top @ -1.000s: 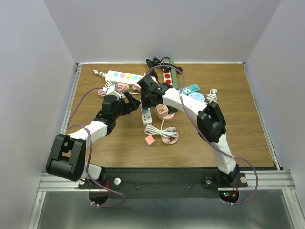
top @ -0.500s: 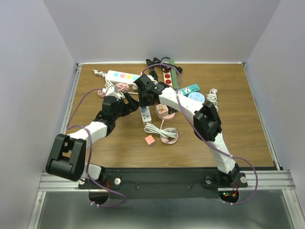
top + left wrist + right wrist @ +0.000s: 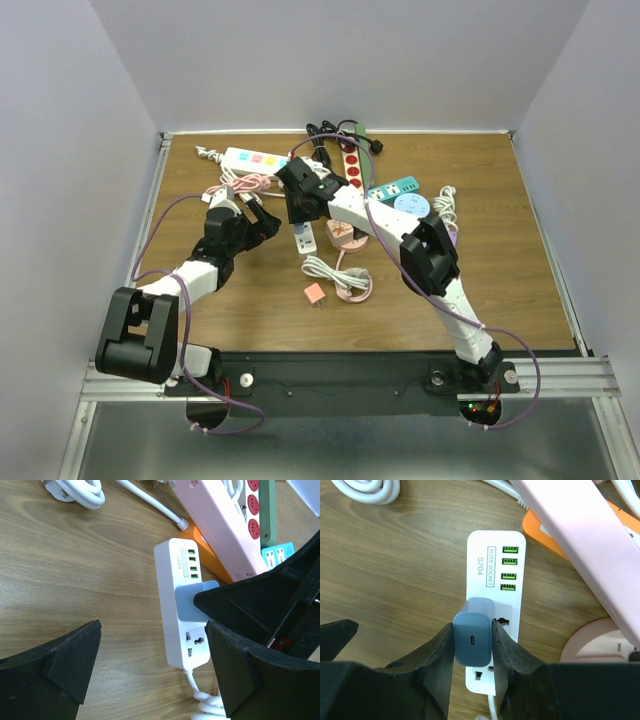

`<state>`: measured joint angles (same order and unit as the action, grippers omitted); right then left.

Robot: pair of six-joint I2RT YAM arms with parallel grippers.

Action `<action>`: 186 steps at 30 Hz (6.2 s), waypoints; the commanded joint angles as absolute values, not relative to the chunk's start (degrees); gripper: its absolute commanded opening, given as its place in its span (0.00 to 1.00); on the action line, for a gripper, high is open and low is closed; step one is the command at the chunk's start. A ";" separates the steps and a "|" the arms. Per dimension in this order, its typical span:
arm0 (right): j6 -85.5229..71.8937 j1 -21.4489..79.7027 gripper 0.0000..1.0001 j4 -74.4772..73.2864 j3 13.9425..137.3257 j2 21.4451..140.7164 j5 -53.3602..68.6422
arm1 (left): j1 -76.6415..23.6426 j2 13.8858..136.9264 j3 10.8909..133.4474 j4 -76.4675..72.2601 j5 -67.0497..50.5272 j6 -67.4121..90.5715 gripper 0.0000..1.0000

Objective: Insert the plug

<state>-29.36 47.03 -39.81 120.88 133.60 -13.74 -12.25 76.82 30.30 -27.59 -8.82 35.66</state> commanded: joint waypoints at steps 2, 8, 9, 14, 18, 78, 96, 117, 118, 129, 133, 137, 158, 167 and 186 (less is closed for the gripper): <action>-28.83 47.64 0.00 -41.92 117.43 141.50 -13.01 | -11.69 74.44 29.18 -29.53 -9.49 34.98 0.98; -29.18 47.64 0.00 -41.92 116.80 141.95 -11.51 | -11.69 74.00 29.00 -29.36 -9.49 34.54 0.98; -29.18 47.55 0.00 -41.92 117.07 141.77 -11.25 | -11.69 73.66 28.57 -29.27 -9.32 34.37 0.98; -28.74 47.46 0.02 -41.92 120.32 141.24 -11.07 | -11.69 71.37 26.90 -28.22 -8.79 33.75 0.98; -28.13 47.11 0.19 -41.92 123.39 140.71 -10.46 | -11.69 67.69 25.32 -26.99 -8.35 33.14 0.98; -22.76 11.60 0.89 -9.58 77.61 98.00 25.75 | -50.80 89.55 47.89 12.92 1.14 53.44 0.88; -23.73 11.16 0.89 -8.96 75.50 97.91 28.56 | -52.29 93.87 50.19 16.17 3.25 40.44 0.33; -21.29 11.69 0.84 -14.05 68.82 91.41 52.81 | -54.84 66.89 38.41 0.27 4.49 21.28 0.00; -20.14 11.86 0.84 -15.45 69.08 91.23 53.08 | -54.76 65.49 38.23 0.35 3.87 20.57 0.00; -13.10 23.11 0.74 -26.80 68.47 91.05 53.00 | -54.40 64.16 39.29 -5.80 0.26 12.75 0.00; -12.57 25.48 0.66 -28.21 68.47 91.84 53.35 | -54.23 64.25 39.38 -7.21 -1.67 11.87 0.00; -12.22 26.81 0.65 -28.56 67.94 92.46 53.52 | -54.14 64.25 39.20 -7.91 -1.67 11.86 0.00; -11.34 33.57 0.51 -28.57 69.08 96.42 60.47 | -53.88 63.54 38.93 -9.14 -0.53 12.48 0.00; -10.99 33.66 0.02 -28.56 69.17 97.12 60.74 | -53.09 63.28 38.59 -9.40 4.13 14.94 0.13; -12.83 24.26 0.00 -28.39 84.28 102.39 43.08 | -39.66 55.11 30.50 -13.71 -1.75 20.38 0.88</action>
<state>-12.49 26.04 -29.10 80.09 103.11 47.77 -43.99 57.87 31.92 -9.02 0.69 18.92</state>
